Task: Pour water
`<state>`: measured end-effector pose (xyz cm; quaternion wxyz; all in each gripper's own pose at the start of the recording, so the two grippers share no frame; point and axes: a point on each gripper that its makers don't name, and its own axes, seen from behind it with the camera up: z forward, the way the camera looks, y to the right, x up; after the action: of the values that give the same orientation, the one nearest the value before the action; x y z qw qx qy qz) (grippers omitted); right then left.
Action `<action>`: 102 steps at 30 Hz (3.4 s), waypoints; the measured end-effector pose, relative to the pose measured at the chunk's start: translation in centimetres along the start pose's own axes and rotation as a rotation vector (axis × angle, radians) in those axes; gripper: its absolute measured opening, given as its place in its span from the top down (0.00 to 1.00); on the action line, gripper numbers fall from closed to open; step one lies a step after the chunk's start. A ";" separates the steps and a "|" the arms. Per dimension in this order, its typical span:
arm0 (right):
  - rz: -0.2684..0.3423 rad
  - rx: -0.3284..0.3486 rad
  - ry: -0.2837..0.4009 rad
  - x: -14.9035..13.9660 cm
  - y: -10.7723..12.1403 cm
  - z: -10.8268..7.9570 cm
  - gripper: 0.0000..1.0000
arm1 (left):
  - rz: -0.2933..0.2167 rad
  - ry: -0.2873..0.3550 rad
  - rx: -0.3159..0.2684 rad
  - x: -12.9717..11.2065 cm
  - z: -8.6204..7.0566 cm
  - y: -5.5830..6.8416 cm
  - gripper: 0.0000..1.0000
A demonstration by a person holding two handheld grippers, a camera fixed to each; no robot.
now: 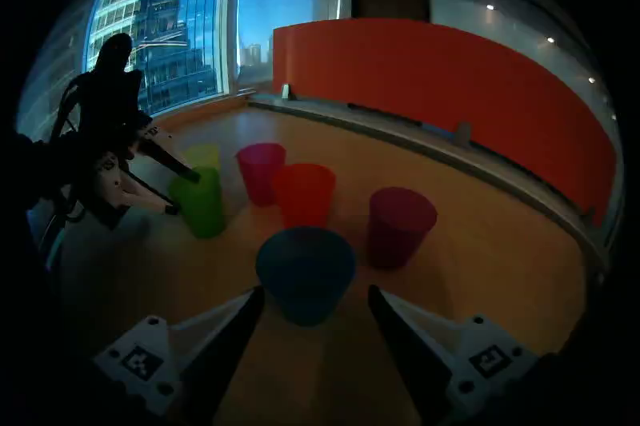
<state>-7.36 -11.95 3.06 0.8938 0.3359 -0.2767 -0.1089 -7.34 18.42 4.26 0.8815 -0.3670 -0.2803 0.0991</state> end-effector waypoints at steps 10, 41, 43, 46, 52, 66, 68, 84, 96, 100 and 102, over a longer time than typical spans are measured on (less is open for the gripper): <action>0.008 0.016 -0.013 -0.1 -0.3 0.6 0.00 | -0.003 -0.004 -0.002 0.4 0.9 -0.4 0.15; -0.013 0.042 -0.067 -0.3 -0.9 2.4 0.00 | -0.026 -0.038 0.004 1.2 2.8 -0.4 0.15; -0.013 0.044 -0.068 -0.3 -0.9 2.4 0.00 | -0.033 -0.042 0.005 1.2 2.9 -0.4 0.15; -0.014 0.046 -0.068 -0.2 -1.0 2.5 0.00 | -0.045 -0.045 0.008 1.3 3.0 -0.5 0.15; -0.017 0.045 -0.069 -0.2 -0.9 2.7 0.07 | -0.061 -0.045 0.013 1.3 3.1 -0.6 0.16; -0.018 0.046 -0.061 -0.2 -0.9 2.9 0.12 | -0.070 -0.029 0.011 1.4 3.2 -0.5 0.17; -0.017 0.049 -0.061 -0.2 -1.0 2.9 0.12 | -0.078 -0.020 0.008 1.6 3.1 -0.5 0.18; -0.016 0.030 -0.014 1.4 -0.7 2.1 0.13 | -0.075 0.032 -0.001 2.8 2.3 0.0 0.18; -0.027 0.012 0.063 4.1 -1.2 -0.3 0.13 | -0.080 0.143 0.015 5.0 -0.6 0.3 0.19; -0.029 0.004 0.090 5.1 -1.4 -1.3 0.13 | -0.092 0.194 0.020 6.0 -2.0 0.5 0.19; -0.031 -0.001 0.103 5.6 -1.5 -1.8 0.13 | -0.100 0.221 0.023 6.5 -2.7 0.6 0.19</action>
<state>-1.74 -14.24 3.25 0.9052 0.3449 -0.2248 -0.1055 -0.40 19.75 5.04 0.9150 -0.3510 -0.1980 0.0172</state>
